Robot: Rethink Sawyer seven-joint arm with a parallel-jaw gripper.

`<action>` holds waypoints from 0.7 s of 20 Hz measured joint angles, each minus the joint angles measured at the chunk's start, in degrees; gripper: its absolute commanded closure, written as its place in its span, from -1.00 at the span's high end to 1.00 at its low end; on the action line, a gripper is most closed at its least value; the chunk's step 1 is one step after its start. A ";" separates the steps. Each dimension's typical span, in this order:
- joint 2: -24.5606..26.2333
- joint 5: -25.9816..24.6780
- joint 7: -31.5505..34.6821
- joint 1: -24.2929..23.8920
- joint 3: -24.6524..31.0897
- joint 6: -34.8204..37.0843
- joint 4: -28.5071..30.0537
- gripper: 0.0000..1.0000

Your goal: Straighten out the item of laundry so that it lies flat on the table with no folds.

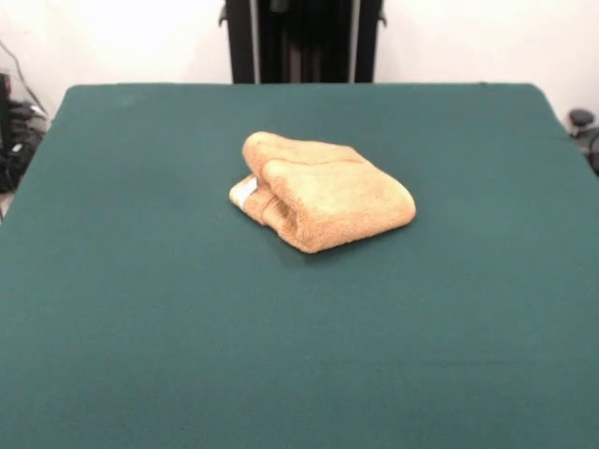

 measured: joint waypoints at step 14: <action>18.21 -15.41 0.00 -4.34 2.77 -13.95 -5.25 1.00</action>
